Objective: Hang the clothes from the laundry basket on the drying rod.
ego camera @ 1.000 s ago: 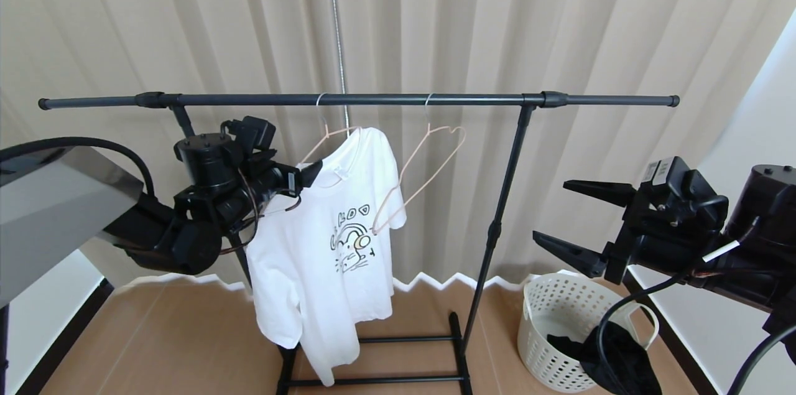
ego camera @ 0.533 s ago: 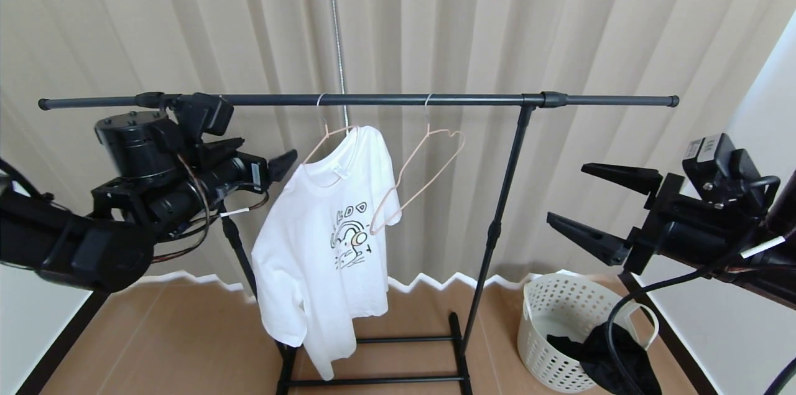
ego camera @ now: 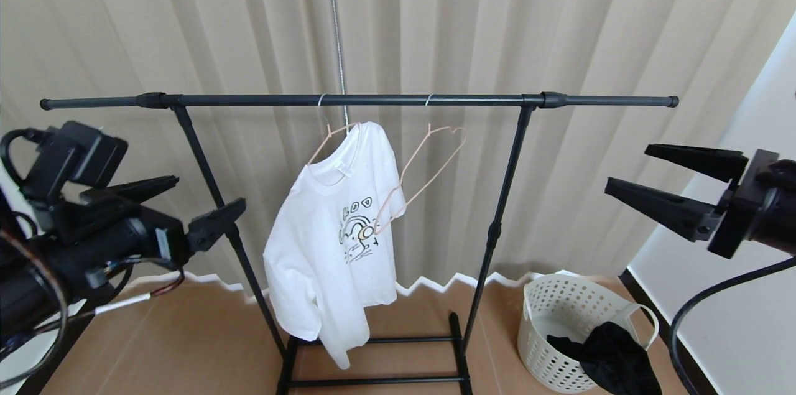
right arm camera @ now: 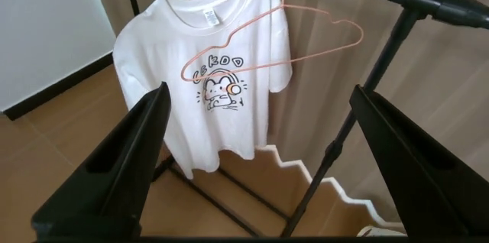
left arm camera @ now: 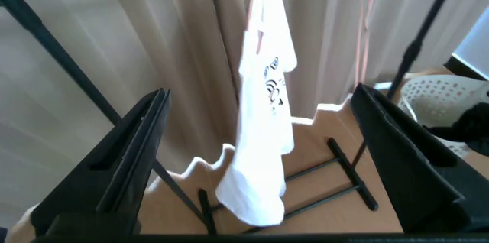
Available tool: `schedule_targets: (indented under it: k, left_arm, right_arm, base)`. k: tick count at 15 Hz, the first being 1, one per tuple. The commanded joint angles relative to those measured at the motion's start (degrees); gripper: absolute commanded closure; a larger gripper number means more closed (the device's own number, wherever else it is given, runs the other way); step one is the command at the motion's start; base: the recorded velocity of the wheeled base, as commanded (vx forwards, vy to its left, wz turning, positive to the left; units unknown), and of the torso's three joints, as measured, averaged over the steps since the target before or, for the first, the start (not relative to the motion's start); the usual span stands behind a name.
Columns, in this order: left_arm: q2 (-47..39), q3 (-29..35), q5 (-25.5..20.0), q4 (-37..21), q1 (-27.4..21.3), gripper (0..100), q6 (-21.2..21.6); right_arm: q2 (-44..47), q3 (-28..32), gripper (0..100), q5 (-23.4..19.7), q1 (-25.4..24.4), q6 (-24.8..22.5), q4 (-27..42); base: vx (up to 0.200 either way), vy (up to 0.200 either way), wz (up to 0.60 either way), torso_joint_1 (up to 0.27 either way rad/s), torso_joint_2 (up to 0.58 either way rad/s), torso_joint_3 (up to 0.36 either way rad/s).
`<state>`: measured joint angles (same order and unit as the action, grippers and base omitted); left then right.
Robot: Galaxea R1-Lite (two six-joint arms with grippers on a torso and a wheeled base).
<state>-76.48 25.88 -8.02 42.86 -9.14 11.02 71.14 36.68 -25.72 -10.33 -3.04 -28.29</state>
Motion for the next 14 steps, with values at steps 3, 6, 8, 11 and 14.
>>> schedule_targets:
  k: [3, 6, 8, 11, 14]
  left_arm:
    - [20.1, -15.7, -0.7, -1.0, -3.4, 0, 0.2]
    - [28.8, -21.5, -0.4, -1.6, -3.0, 0, 0.2]
    - [36.2, -23.8, -0.4, -8.0, -3.0, 0, 0.1]
    - [49.2, -24.2, -0.8, -24.1, -3.2, 0, 0.1]
    - [58.5, -24.6, -0.8, -34.9, -3.2, 0, -0.1]
  right_arm:
    - [-18.4, -9.3, 0, 7.2, 0.2, 0.1, 6.6]
    - [-30.3, -22.9, 0, 8.5, 0.3, -0.2, 6.9]
    - [-39.0, -29.7, 0, 8.7, 0.6, -0.2, 10.5]
    - [-52.6, -32.0, 0, 9.0, 0.7, -0.1, 23.3]
    - [-59.5, -32.5, 0, 13.4, 0.7, -0.1, 29.9]
  base:
    - [0.000, 0.000, 0.00, 0.000, 0.00, 0.000]
    - [0.000, 0.000, 0.00, 0.000, 0.00, 0.000]
    - [0.000, 0.000, 0.00, 0.000, 0.00, 0.000]
    - [0.000, 0.000, 0.00, 0.000, 0.00, 0.000]
    - [0.000, 0.000, 0.00, 0.000, 0.00, 0.000]
